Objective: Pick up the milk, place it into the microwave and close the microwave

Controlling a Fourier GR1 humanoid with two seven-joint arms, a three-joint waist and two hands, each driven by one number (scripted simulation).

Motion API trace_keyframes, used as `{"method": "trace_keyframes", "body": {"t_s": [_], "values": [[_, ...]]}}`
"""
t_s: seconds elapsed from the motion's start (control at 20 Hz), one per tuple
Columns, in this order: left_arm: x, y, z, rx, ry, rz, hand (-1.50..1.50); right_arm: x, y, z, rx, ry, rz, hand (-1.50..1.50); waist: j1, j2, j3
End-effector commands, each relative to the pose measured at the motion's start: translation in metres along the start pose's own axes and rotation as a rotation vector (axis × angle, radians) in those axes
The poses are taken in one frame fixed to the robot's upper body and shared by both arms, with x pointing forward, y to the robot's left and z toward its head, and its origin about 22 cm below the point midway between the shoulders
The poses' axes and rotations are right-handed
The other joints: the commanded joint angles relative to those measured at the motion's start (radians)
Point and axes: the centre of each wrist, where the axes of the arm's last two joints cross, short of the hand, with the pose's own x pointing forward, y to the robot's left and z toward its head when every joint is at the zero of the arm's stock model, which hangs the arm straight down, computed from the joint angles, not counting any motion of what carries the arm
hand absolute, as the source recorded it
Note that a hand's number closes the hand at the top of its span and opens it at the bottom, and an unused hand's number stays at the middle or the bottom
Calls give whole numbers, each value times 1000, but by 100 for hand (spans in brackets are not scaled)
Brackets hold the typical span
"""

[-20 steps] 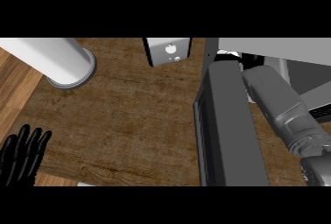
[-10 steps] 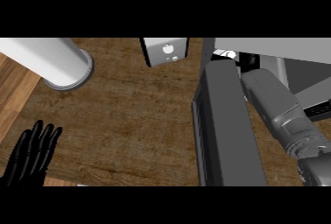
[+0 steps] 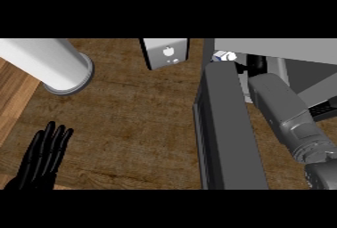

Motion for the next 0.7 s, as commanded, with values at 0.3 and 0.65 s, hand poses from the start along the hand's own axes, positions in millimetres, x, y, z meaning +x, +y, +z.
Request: {"method": "trace_keyframes", "body": {"t_s": [0.3,0.65], "values": [[-5,-16,-7,-25,-8,20,-150,-12,-4,8,64,-6,-99,-150,-16,-10,-1],[-5,-27,-11,-38,-2,11,-150,-35,-20,23,56,8,-157,-150,-43,-19,-1]]}}
